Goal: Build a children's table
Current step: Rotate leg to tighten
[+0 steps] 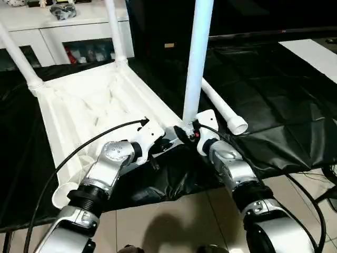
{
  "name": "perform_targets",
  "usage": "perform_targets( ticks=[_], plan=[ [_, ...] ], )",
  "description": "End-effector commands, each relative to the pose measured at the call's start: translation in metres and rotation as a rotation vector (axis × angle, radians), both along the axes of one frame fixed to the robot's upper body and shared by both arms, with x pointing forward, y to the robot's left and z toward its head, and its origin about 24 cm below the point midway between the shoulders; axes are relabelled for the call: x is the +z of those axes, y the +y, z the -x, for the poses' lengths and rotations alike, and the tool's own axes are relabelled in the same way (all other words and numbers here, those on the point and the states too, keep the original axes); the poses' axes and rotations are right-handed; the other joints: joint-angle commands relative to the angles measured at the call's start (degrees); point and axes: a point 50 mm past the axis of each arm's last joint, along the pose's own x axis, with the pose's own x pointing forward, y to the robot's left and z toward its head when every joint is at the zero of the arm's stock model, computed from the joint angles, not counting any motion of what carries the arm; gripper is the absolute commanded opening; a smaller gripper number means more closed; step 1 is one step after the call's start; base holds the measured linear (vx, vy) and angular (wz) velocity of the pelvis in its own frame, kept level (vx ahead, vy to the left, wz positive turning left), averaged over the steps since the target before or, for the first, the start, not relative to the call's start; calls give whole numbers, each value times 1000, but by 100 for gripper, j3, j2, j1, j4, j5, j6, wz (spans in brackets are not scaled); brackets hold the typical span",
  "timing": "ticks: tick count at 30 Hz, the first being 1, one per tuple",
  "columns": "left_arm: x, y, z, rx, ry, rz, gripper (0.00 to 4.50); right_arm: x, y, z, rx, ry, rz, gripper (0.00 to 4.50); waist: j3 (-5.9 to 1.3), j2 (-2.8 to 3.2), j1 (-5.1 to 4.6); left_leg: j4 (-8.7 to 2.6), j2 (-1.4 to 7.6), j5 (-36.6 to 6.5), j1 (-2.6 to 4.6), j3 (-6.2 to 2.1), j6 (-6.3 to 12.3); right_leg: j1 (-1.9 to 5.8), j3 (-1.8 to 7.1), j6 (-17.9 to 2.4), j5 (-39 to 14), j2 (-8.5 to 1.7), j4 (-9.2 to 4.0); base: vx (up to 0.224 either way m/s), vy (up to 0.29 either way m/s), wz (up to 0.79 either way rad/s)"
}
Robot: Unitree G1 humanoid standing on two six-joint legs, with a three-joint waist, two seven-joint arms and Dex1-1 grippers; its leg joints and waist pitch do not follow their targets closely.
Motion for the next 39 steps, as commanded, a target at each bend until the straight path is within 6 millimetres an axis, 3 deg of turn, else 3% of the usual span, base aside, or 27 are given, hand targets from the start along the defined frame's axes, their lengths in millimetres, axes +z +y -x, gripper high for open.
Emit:
perform_targets(
  ticks=[1, 2, 4, 8, 10, 11, 13, 14, 20, 26, 33, 39],
  plan=[
    [29, -26, 3, -177, -132, 81, 0, 1, 26, 5, 137, 3, 6, 412, -388, -34, 13, -450, 121, -2667, 164, -136, -52, 177, 163, -898, -2643, -269, -515, 0, 0, 0],
    [28, -23, 5, -202, -119, 75, 0, 2, 23, 5, 165, -9, 16, 412, -396, -8, 35, -454, 136, -2600, 175, -125, -41, 173, 179, -994, -2432, -260, -485, 0, 0, 0],
    [27, -19, 7, -231, -115, 62, 0, 3, 19, 6, 212, -16, 29, 412, -399, -11, 52, -450, 138, -2529, 171, -107, -33, 177, 192, -1060, -2253, -254, -466, 0, 0, 0],
    [26, -5, 10, -297, -87, 38, 0, 4, 7, 16, 465, -15, 75, 412, -420, -30, 125, -426, 151, -2239, 152, -61, 98, 232, 201, -1237, -1698, -232, -387, 0, 0, 0],
    [27, 4, 11, -324, -68, 29, 0, 2, -3, 28, 655, 19, 103, 412, -423, -25, 183, -404, 167, -2094, 168, -35, 158, 219, 214, -1287, -1585, -228, -366, 0, 0, 0],
    [28, 6, 11, -329, -63, 28, 0, 2, -5, 30, 690, 26, 110, 412, -442, -33, 235, -389, 170, -1957, 158, -31, 212, 252, 209, -1292, -1483, -226, -337, 0, 0, 0],
    [28, 10, 11, -339, -55, 18, 0, 2, -10, 35, 762, 50, 113, 412, -450, -24, 290, -373, 191, -1777, 179, -10, 263, 219, 228, -1374, -1248, -229, -313, 0, 0, 0],
    [28, 13, 11, -346, -47, 17, 0, 1, -13, 37, 793, 66, 116, 412, -450, -36, 320, -380, 188, -1659, 139, -16, 267, 254, 216, -1407, -1202, -233, -294, 0, 0, 0],
    [28, 28, 15, -404, 2, 3, 0, 8, -24, 48, 969, 140, 80, 412, -419, -29, 401, -416, 207, -1966, 184, -29, 139, 219, 223, -1305, -1687, -241, -336, 0, 0, 0],
    [28, 36, 17, -431, 28, -16, 0, 8, -29, 54, 1049, 190, 108, 364, -393, -49, 404, -449, 206, -2183, 175, -60, -17, 214, 230, -1119, -2219, -262, -380, 0, 0, 0],
    [28, 38, 17, -435, 39, -15, 0, 5, -29, 58, 1078, 227, 111, 315, -388, -56, 403, -450, 204, -2249, 184, -66, -61, 200, 230, -1061, -2434, -276, -405, 0, 0, 0],
    [29, 33, 17, -416, 30, 25, 0, 4, -23, 56, 1018, 193, 74, 280, -397, -59, 395, -452, 202, -2184, 167, -67, -60, 215, 229, -1099, -2284, -275, -390, 0, 0, 0]
  ],
)
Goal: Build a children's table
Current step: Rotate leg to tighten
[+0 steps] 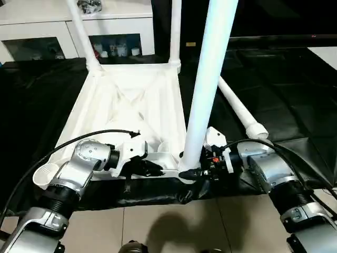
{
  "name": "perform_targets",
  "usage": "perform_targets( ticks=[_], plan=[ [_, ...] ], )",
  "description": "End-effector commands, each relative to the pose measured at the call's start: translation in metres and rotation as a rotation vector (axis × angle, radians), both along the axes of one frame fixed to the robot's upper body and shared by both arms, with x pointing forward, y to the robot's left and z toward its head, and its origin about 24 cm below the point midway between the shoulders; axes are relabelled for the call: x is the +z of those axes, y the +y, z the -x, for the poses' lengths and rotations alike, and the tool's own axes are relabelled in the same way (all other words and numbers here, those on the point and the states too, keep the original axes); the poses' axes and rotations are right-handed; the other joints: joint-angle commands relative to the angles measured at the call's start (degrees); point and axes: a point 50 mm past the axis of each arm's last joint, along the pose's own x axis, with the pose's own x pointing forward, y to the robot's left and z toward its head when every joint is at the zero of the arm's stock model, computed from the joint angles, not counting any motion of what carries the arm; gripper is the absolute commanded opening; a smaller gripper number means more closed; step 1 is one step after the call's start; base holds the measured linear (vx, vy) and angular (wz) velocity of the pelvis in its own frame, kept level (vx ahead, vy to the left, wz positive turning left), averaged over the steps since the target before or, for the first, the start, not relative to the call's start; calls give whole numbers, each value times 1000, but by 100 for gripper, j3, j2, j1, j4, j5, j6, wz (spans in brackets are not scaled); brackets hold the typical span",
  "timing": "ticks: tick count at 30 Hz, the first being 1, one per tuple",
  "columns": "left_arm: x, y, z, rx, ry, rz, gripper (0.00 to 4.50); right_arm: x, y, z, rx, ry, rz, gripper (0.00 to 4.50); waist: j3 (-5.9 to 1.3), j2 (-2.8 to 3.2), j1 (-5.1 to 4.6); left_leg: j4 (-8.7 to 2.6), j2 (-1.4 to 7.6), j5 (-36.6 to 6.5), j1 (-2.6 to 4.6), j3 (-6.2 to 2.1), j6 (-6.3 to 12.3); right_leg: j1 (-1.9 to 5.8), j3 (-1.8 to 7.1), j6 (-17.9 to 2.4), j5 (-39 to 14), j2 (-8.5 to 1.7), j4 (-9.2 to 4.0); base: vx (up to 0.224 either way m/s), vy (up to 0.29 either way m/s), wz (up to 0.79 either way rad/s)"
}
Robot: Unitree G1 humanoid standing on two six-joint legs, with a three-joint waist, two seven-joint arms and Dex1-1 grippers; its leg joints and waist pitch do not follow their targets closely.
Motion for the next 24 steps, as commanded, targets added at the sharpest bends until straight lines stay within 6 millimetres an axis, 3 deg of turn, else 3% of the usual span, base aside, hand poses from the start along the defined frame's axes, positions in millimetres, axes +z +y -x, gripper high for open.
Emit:
perform_targets(
  ticks=[1, 4, 6, 8, 11, 14, 19, 20, 23, 24],
  plan=[
    [21, -8, -12, 65, -111, 87, 0, -14, 24, 9, 32, 50, -34, 277, -391, -48, -24, -449, 178, -2179, 199, -109, -60, 185, 206, -1089, -2293, -279, -433, 0, 0, 0],
    [23, -17, -24, 207, -161, 110, 0, -18, 39, -8, -236, -26, -68, 273, -363, -29, -104, -459, 160, -2359, 209, -132, -185, 152, 197, -1053, -2607, -300, -460, 0, 0, 0],
    [25, -23, -29, 269, -178, 125, 0, -21, 46, -15, -348, -40, -70, 272, -348, -50, -189, -473, 133, -2528, 191, -181, -276, 188, 151, -857, -3079, -313, -498, 0, 0, 0],
    [26, -32, -34, 357, -212, 122, 0, -25, 58, -22, -508, -31, -74, 272, -337, -31, -324, -484, 123, -2701, 190, -218, -336, 186, 124, -737, -3285, -309, -537, 0, 0, 0],
    [26, -40, -38, 449, -239, 119, 0, -28, 68, -25, -634, -19, -75, 272, -338, -38, -418, -456, 101, -2770, 211, -207, -249, 141, 114, -666, -3378, -296, -601, 0, 0, 0],
    [25, -55, -36, 517, -241, 148, 0, -30, 81, -27, -739, -35, -59, 272, -338, -72, -422, -428, 91, -2731, 243, -184, -184, 100, 115, -686, -3365, -282, -634, 0, 0, 0],
    [24, -67, -31, 492, -243, 166, 0, -30, 91, -27, -758, -41, -67, 272, -353, -44, -441, -458, 98, -2804, 211, -195, -142, 127, 104, -701, -3097, -263, -610, 0, 0, 0],
    [24, -68, -30, 483, -246, 165, 0, -29, 92, -27, -756, -47, -67, 327, -361, -30, -453, -465, 102, -2815, 206, -193, -134, 132, 110, -762, -2929, -257, -592, 0, 0, 0],
    [24, -68, -29, 462, -251, 163, 0, -26, 92, -29, -747, -42, -95, 348, -372, -25, -472, -467, 105, -2766, 198, -172, -106, 141, 137, -935, -2507, -247, -551, 0, 0, 0],
    [24, -67, -29, 450, -251, 163, 0, -25, 90, -30, -745, -53, -95, 378, -376, -20, -473, -471, 106, -2732, 187, -174, -99, 157, 138, -961, -2436, -247, -537, 0, 0, 0]
  ],
)
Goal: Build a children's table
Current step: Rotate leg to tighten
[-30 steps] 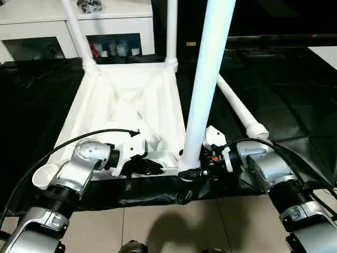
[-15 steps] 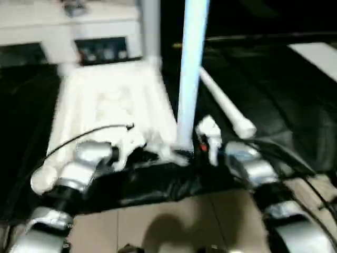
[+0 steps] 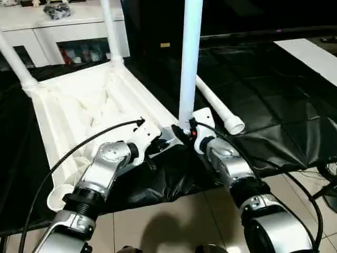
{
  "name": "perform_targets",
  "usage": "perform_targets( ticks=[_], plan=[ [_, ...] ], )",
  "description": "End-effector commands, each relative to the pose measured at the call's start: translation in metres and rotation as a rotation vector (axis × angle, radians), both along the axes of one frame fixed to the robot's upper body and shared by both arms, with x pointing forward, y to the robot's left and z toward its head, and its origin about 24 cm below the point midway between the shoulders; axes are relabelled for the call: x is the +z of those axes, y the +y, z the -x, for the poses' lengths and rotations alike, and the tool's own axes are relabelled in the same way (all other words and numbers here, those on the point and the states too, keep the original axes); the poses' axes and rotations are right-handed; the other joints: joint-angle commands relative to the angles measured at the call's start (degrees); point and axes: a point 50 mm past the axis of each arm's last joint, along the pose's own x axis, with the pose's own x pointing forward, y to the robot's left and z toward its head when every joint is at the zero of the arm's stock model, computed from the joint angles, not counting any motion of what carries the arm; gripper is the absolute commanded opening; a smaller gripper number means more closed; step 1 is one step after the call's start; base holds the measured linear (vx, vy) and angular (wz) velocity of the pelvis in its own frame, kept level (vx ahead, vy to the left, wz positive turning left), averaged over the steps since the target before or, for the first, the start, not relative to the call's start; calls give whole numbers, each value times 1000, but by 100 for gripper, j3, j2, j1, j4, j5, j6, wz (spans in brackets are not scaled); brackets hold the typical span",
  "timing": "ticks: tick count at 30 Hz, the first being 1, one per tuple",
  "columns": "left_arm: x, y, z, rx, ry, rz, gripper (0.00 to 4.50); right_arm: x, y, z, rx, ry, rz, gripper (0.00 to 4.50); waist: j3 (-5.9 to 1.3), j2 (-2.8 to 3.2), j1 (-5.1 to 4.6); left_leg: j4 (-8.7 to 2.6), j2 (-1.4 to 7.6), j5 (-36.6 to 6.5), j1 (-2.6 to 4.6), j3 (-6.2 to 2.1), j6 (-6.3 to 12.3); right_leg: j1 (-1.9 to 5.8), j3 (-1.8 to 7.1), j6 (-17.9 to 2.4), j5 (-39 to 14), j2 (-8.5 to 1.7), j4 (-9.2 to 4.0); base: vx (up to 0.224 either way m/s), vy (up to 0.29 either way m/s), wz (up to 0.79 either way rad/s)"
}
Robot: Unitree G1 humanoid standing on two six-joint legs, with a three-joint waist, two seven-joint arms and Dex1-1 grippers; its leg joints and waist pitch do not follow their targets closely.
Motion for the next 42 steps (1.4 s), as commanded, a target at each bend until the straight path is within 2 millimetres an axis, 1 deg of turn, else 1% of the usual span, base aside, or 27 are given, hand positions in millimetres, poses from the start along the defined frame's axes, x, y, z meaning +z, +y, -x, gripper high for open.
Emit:
perform_targets(
  ticks=[1, 6, 8, 10, 11, 12, 13, 14, 15, 16, 17, 18, 20, 21, 23, 24, 25, 28, 29, 30, 32, 34, 35, 36, 37, 40, 42],
  plan=[
    [30, -29, -2, -112, -139, 84, 0, -7, 39, 15, 182, 50, -11, 378, -381, -5, 24, -470, 118, -2706, 154, -137, -83, 177, 157, -1003, -2360, -241, -464, 0, 0, 0],
    [32, -23, 6, -251, -119, 116, 0, 0, 20, 9, 243, -32, 43, 394, -406, -13, 37, -453, 123, -2459, 131, -115, 13, 220, 177, -1134, -2073, -259, -423, 0, 0, 0],
    [32, -19, 8, -292, -110, 117, 0, 2, 12, 10, 305, -50, 67, 394, -412, -11, 59, -441, 130, -2325, 151, -88, 48, 207, 189, -1235, -1834, -246, -408, 0, 0, 0],
    [32, -15, 9, -322, -101, 107, 0, 3, 5, 12, 376, -50, 75, 394, -415, -4, 102, -432, 137, -2252, 163, -68, 97, 213, 195, -1306, -1679, -238, -391, 0, 0, 0],
    [32, -12, 9, -335, -97, 101, 0, 3, 2, 13, 411, -49, 83, 394, -419, -10, 131, -434, 144, -2129, 135, -67, 146, 250, 191, -1306, -1581, -235, -360, 0, 0, 0],
    [32, -10, 10, -345, -92, 97, 0, 3, -1, 15, 451, -46, 95, 394, -424, -11, 173, -426, 152, -1990, 123, -57, 175, 254, 193, -1311, -1476, -237, -346, 0, 0, 0],
    [32, -9, 10, -349, -88, 95, 0, 2, -2, 16, 472, -44, 100, 394, -425, -12, 193, -421, 157, -1964, 140, -51, 182, 246, 192, -1322, -1453, -229, -341, 0, 0, 0],
    [31, -2, 11, -377, -72, 85, 0, 3, -10, 24, 607, -34, 114, 394, -427, -23, 231, -407, 160, -1894, 151, -39, 218, 243, 195, -1352, -1384, -219, -330, 0, 0, 0],
    [31, -2, 11, -378, -71, 85, 0, 3, -11, 24, 614, -34, 114, 394, -433, -27, 273, -385, 168, -1822, 167, -24, 260, 231, 207, -1386, -1305, -220, -312, 0, 0, 0],
    [31, 3, 11, -398, -60, 79, 0, 3, -16, 31, 715, -13, 111, 394, -428, -22, 285, -389, 172, -1771, 149, -23, 280, 239, 211, -1394, -1266, -220, -308, 0, 0, 0],
    [31, 4, 12, -403, -57, 78, 0, 3, -18, 34, 744, -4, 108, 394, -444, -23, 335, -376, 175, -1654, 140, -22, 314, 260, 207, -1397, -1173, -226, -282, 0, 0, 0],
    [31, 6, 12, -415, -50, 78, 0, 4, -20, 38, 799, 10, 104, 394, -445, -40, 370, -373, 176, -1619, 154, -17, 342, 256, 204, -1420, -1160, -220, -278, 0, 0, 0],
    [30, 11, 14, -433, -32, 74, 0, 4, -25, 46, 892, 44, 98, 394, -420, -37, 427, -389, 182, -1661, 143, -24, 321, 260, 203, -1361, -1367, -224, -300, 0, 0, 0],
    [30, 12, 14, -439, -29, 73, 0, 4, -26, 48, 915, 57, 95, 394, -414, -28, 457, -402, 200, -1802, 170, -22, 252, 220, 213, -1319, -1580, -235, -313, 0, 0, 0],
    [29, 15, 15, -447, -24, 62, 0, 5, -30, 56, 998, 107, 92, 394, -404, -35, 474, -422, 196, -1927, 186, -37, 160, 221, 214, -1256, -1767, -220, -333, 0, 0, 0],
    [29, 16, 15, -450, -21, 63, 0, 5, -31, 59, 1035, 126, 89, 394, -391, -39, 492, -424, 204, -2085, 222, -26, 125, 186, 227, -1215, -1914, -218, -358, 0, 0, 0],
    [29, 16, 15, -453, -17, 67, 0, 5, -32, 62, 1057, 145, 85, 368, -379, -40, 495, -433, 206, -2179, 229, -28, 86, 179, 235, -1180, -2052, -222, -375, 0, 0, 0],
    [29, 16, 17, -466, -9, 72, 0, 5, -33, 66, 1088, 181, 81, 361, -379, -50, 490, -452, 198, -2172, 178, -57, 20, 212, 231, -1087, -2268, -251, -378, 0, 0, 0],
    [29, 16, 17, -466, -9, 72, 0, 5, -33, 66, 1089, 182, 81, 357, -382, -55, 488, -454, 197, -2192, 179, -59, -3, 207, 230, -1062, -2334, -258, -384, 0, 0, 0],
    [29, 16, 18, -472, -5, 73, 0, 4, -34, 68, 1099, 195, 91, 331, -371, -54, 487, -454, 189, -2218, 177, -64, -23, 208, 231, -1019, -2446, -264, -403, 0, 0, 0],
    [29, 17, 18, -475, -3, 71, 0, 3, -34, 70, 1106, 201, 103, 325, -371, -61, 476, -454, 186, -2229, 177, -72, -38, 204, 229, -967, -2589, -276, -418, 0, 0, 0],
    [28, 17, 18, -476, -2, 70, 0, 3, -35, 70, 1107, 205, 106, 314, -373, -65, 475, -455, 189, -2197, 179, -76, -37, 200, 230, -935, -2620, -274, -423, 0, 0, 0],
    [28, 18, 18, -477, -2, 68, 0, 3, -35, 71, 1105, 209, 108, 293, -375, -59, 473, -450, 189, -2185, 182, -72, -31, 192, 232, -943, -2586, -270, -422, 0, 0, 0],
    [28, 18, 18, -477, -2, 67, 0, 3, -35, 71, 1103, 211, 109, 293, -376, -64, 468, -454, 185, -2146, 163, -76, -22, 210, 226, -948, -2554, -266, -414, 0, 0, 0],
    [28, 18, 18, -474, -4, 67, 0, 3, -34, 71, 1099, 211, 107, 288, -382, -64, 471, -450, 190, -2145, 177, -72, -21, 196, 226, -958, -2528, -266, -413, 0, 0, 0],
    [28, 19, 16, -442, -18, 66, 0, 2, -29, 67, 1033, 177, 89, 281, -384, -54, 466, -450, 189, -2121, 167, -73, -22, 203, 225, -994, -2443, -264, -402, 0, 0, 0],
    [27, 18, 11, -368, -40, 70, 0, -2, -21, 54, 853, 121, 82, 279, -375, -50, 427, -456, 178, -2148, 151, -81, -73, 194, 223, -1006, -2456, -272, -398, 0, 0, 0]
  ],
)
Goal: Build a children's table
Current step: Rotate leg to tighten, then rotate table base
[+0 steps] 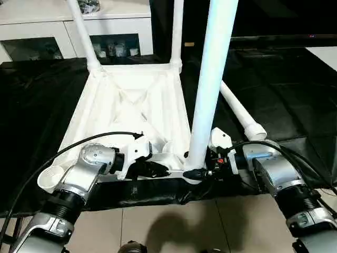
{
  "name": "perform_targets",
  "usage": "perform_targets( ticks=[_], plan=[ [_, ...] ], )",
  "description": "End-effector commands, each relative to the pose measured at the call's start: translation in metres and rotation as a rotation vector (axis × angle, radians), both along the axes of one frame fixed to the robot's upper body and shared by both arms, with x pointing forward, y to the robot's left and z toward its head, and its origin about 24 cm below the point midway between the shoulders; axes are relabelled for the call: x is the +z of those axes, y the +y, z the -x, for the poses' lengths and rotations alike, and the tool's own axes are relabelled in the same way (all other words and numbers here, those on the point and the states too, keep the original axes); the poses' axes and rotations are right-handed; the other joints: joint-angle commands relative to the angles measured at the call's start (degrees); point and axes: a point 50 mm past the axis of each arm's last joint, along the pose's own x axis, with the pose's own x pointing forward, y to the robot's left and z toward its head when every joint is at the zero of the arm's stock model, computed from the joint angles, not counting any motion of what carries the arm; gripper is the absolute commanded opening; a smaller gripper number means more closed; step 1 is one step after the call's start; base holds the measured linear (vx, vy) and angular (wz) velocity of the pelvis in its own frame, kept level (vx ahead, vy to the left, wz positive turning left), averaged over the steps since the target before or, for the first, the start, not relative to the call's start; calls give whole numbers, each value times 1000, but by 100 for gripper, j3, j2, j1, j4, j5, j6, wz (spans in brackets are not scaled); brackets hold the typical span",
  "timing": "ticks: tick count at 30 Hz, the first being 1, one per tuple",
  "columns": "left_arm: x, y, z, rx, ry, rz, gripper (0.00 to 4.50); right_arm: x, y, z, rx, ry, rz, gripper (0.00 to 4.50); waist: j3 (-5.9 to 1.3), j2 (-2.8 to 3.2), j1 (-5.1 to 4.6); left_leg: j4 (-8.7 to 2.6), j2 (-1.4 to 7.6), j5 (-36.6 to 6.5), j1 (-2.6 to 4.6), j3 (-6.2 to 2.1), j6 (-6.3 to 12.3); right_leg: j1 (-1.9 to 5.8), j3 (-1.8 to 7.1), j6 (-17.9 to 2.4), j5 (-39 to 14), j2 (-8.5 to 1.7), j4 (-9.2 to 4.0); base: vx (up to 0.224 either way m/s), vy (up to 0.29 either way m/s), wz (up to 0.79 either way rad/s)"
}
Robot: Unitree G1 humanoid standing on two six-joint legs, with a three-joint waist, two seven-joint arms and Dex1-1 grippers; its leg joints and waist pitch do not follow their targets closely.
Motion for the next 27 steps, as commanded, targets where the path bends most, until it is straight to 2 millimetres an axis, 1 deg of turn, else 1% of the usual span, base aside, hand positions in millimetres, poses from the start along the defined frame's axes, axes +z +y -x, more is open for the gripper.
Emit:
perform_targets(
  ticks=[1, 2, 3, 4, 5, 6, 7, 8, 9, 10, 11, 12, 13, 14, 15, 16, 17, 18, 19, 20, 21, 22, 23, 24, 26, 27],
  plan=[
    [25, -10, -17, 115, -153, 89, 0, -17, 33, 7, 11, 33, -16, 279, -371, -39, -49, -442, 152, -2184, 170, -124, -82, 167, 195, -1006, -2528, -282, -468, 0, 0, 0],
    [24, -11, -20, 152, -163, 87, 0, -19, 36, 3, -56, 14, -17, 278, -363, -50, -81, -447, 136, -2270, 165, -143, -117, 189, 175, -952, -2702, -286, -485, 0, 0, 0],
    [24, -12, -22, 179, -170, 89, 0, -21, 38, -1, -108, 5, -13, 277, -357, -57, -126, -453, 136, -2314, 158, -151, -142, 183, 173, -889, -2825, -291, -498, 0, 0, 0],
    [24, -12, -23, 197, -176, 90, 0, -22, 39, -3, -145, 2, -10, 277, -338, -49, -154, -455, 129, -2390, 160, -160, -171, 167, 163, -870, -2943, -289, -508, 0, 0, 0],
    [24, -14, -26, 237, -189, 92, 0, -25, 43, -8, -235, 1, -7, 275, -341, -56, -229, -450, 112, -2496, 161, -178, -220, 179, 145, -803, -3135, -293, -522, 0, 0, 0],
    [25, -19, -29, 295, -207, 95, 0, -28, 49, -15, -350, 7, -14, 275, -339, -52, -257, -456, 112, -2514, 157, -192, -240, 182, 139, -777, -3203, -300, -529, 0, 0, 0],
    [25, -21, -31, 317, -214, 98, 0, -29, 52, -17, -390, 11, -19, 275, -330, -45, -333, -460, 103, -2586, 141, -215, -272, 186, 118, -724, -3317, -298, -540, 0, 0, 0],
    [26, -24, -32, 348, -223, 100, 0, -29, 56, -20, -441, 19, -26, 275, -340, -46, -374, -453, 91, -2640, 137, -232, -262, 200, 95, -644, -3428, -302, -566, 0, 0, 0],
    [27, -27, -34, 378, -231, 101, 0, -30, 60, -22, -496, 22, -27, 274, -329, -28, -395, -450, 87, -2711, 153, -229, -242, 170, 88, -608, -3475, -291, -603, 0, 0, 0],
    [27, -31, -35, 406, -238, 101, 0, -31, 64, -25, -544, 29, -31, 274, -336, -26, -402, -440, 85, -2760, 182, -229, -233, 150, 84, -611, -3486, -290, -619, 0, 0, 0],
    [28, -41, -36, 460, -248, 109, 0, -31, 72, -29, -640, 44, -41, 274, -335, -36, -433, -432, 87, -2792, 193, -223, -235, 134, 90, -665, -3415, -284, -610, 0, 0, 0],
    [29, -43, -36, 473, -251, 111, 0, -31, 73, -30, -662, 48, -43, 274, -329, -33, -443, -423, 82, -2799, 206, -217, -232, 115, 89, -683, -3421, -281, -626, 0, 0, 0],
    [29, -49, -35, 490, -255, 116, 0, -31, 77, -32, -709, 60, -48, 274, -331, -27, -472, -413, 75, -2831, 218, -217, -196, 112, 71, -681, -3432, -275, -647, 0, 0, 0],
    [31, -59, -34, 508, -268, 128, 0, -31, 81, -34, -751, 69, -57, 274, -336, -60, -474, -419, 74, -2820, 200, -222, -172, 131, 60, -664, -3410, -272, -649, 0, 0, 0],
    [30, -62, -33, 502, -270, 129, 0, -31, 82, -34, -750, 65, -57, 274, -344, -33, -476, -432, 86, -2807, 195, -226, -155, 142, 59, -676, -3282, -266, -636, 0, 0, 0],
    [30, -68, -31, 493, -277, 133, 0, -31, 84, -34, -746, 55, -53, 274, -352, -39, -474, -437, 89, -2800, 191, -220, -141, 144, 61, -684, -3197, -258, -636, 0, 0, 0],
    [29, -71, -31, 495, -283, 135, 0, -31, 85, -34, -754, 47, -47, 309, -352, -31, -461, -439, 91, -2826, 205, -206, -119, 132, 69, -716, -3070, -256, -637, 0, 0, 0],
    [29, -73, -31, 501, -280, 144, 0, -31, 86, -35, -761, 46, -49, 344, -361, -26, -457, -439, 91, -2808, 204, -201, -108, 132, 77, -746, -2980, -257, -629, 0, 0, 0],
    [29, -74, -31, 506, -274, 149, 0, -30, 86, -35, -765, 46, -53, 344, -363, -32, -458, -450, 90, -2757, 186, -191, -79, 146, 90, -841, -2737, -244, -606, 0, 0, 0],
    [28, -75, -32, 507, -273, 150, 0, -29, 87, -36, -769, 43, -57, 344, -367, 12, -450, -450, 90, -2771, 192, -190, -81, 144, 97, -872, -2680, -248, -594, 0, 0, 0],
    [28, -75, -32, 506, -275, 147, 0, -29, 87, -37, -770, 40, -58, 346, -369, -18, -464, -449, 88, -2767, 183, -181, -67, 149, 103, -913, -2578, -240, -587, 0, 0, 0],
    [28, -75, -33, 508, -275, 148, 0, -27, 86, -38, -778, 30, -62, 357, -373, -17, -456, -451, 86, -2738, 177, -180, -57, 161, 106, -933, -2534, -240, -578, 0, 0, 0],
    [28, -76, -33, 507, -273, 152, 0, -24, 84, -41, -798, 3, -72, 373, -378, 32, -449, -447, 91, -2706, 188, -169, -55, 152, 120, -998, -2418, -252, -565, 0, 0, 0],
    [28, -76, -33, 508, -272, 154, 0, -21, 82, -44, -815, -22, -77, 384, -376, 12, -456, -444, 89, -2694, 184, -159, -52, 151, 120, -1004, -2389, -245, -574, 0, 0, 0],
    [28, -76, -34, 510, -272, 151, 0, -15, 75, -49, -851, -82, -84, 389, -389, 5, -446, -435, 81, -2630, 186, -152, -30, 159, 121, -1020, -2350, -246, -567, 0, 0, 0],
    [27, -76, -35, 516, -267, 147, 0, -12, 70, -51, -867, -103, -96, 389, -392, 0, -439, -433, 83, -2536, 174, -146, -7, 170, 127, -1045, -2265, -249, -557, 0, 0, 0]
  ],
)
